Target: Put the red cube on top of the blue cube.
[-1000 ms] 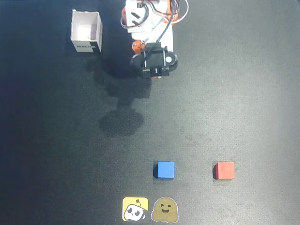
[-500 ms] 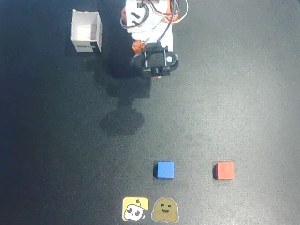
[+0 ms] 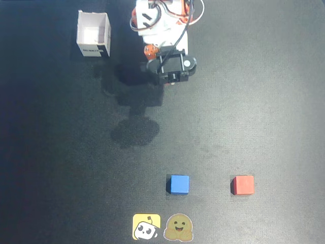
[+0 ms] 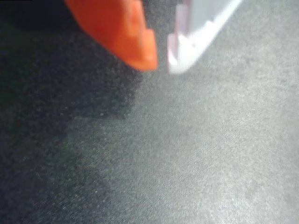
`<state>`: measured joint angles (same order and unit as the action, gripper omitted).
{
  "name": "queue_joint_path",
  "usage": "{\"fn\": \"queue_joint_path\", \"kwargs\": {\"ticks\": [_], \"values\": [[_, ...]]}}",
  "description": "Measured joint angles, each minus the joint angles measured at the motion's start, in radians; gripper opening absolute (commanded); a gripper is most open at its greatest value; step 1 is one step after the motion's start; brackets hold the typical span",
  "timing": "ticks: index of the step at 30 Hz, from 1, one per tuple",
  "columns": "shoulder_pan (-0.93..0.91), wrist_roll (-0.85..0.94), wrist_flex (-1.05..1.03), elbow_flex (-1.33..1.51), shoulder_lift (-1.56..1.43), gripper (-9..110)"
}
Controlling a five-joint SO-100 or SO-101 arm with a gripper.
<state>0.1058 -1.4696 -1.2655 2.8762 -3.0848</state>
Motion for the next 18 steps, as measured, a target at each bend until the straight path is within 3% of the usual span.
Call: {"fn": "queue_joint_path", "kwargs": {"ticks": [11, 18], "values": [[0.0, 0.0, 0.0, -0.005, 0.017, 0], [-0.003, 0.0, 0.009, -0.209, 0.305, 0]]}}
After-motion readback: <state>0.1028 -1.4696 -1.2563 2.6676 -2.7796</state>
